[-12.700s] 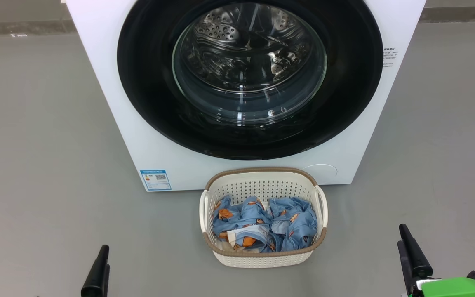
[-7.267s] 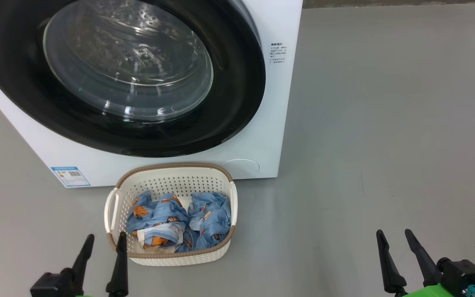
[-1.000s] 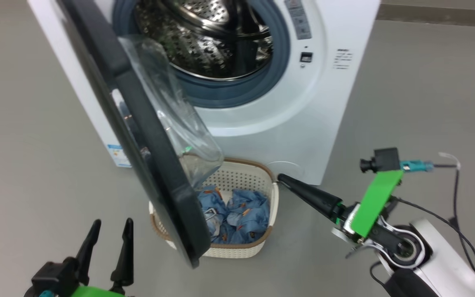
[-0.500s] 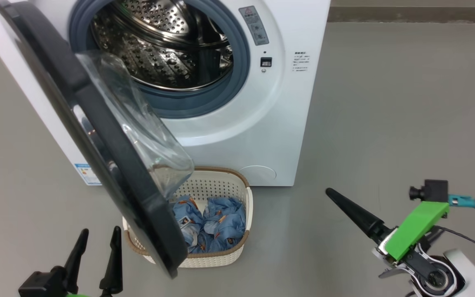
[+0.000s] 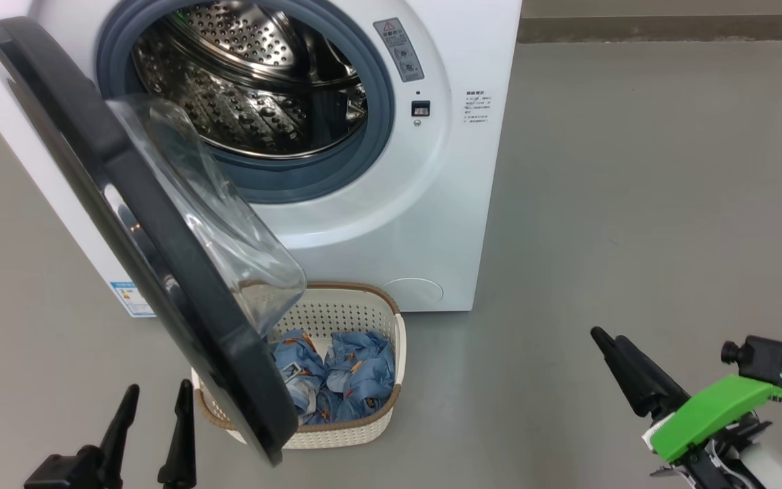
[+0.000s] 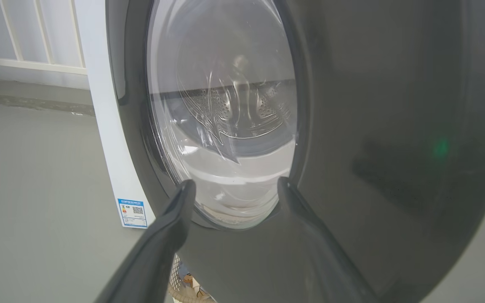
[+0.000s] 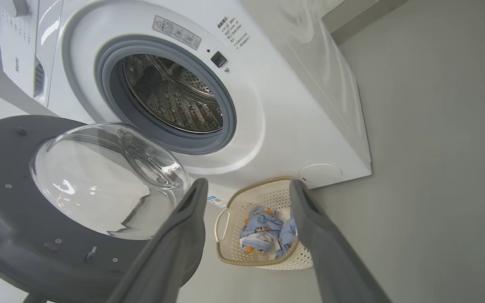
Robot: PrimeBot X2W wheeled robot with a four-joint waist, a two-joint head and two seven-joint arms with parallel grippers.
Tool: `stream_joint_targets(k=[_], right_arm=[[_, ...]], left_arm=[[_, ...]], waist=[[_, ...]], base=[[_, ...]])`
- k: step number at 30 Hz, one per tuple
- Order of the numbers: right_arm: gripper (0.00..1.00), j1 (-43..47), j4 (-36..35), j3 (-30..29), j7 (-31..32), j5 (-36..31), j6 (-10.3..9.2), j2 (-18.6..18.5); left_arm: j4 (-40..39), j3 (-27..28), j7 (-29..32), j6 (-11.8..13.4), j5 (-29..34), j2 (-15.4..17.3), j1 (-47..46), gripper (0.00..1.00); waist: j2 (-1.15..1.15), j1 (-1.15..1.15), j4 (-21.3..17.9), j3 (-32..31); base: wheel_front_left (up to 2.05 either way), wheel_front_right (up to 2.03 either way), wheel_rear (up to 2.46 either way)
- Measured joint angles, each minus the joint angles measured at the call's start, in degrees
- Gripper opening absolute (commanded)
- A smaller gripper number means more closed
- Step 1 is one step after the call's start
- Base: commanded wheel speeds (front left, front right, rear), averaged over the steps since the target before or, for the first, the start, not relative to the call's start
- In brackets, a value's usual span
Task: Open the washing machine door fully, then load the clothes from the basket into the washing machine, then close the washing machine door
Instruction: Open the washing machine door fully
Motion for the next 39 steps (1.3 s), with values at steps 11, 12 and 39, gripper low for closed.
stream_joint_targets(k=[11,12,39], right_arm=[[1.0,-0.2,7.09,-0.15,-8.53,-8.72,0.0,-0.43],[1.0,-0.22,7.13,-2.4,-8.54,-10.59,0.0,0.08],[1.0,10.15,4.32,-27.72,-8.59,-45.4,0.0,13.96]], left_arm=[[0.05,0.7,0.0,0.0,0.03,-0.09,0.02,1.0],[0.04,0.76,0.0,0.0,0.03,-0.09,0.02,1.0],[-0.2,0.68,0.0,0.0,0.11,-0.07,0.01,1.0]], waist=[[0.0,0.0,0.17,0.01],[0.0,0.0,0.16,0.04],[0.0,0.0,1.09,0.85]], base=[[0.0,0.0,0.0],[0.0,0.0,0.0],[0.0,0.0,0.0]])
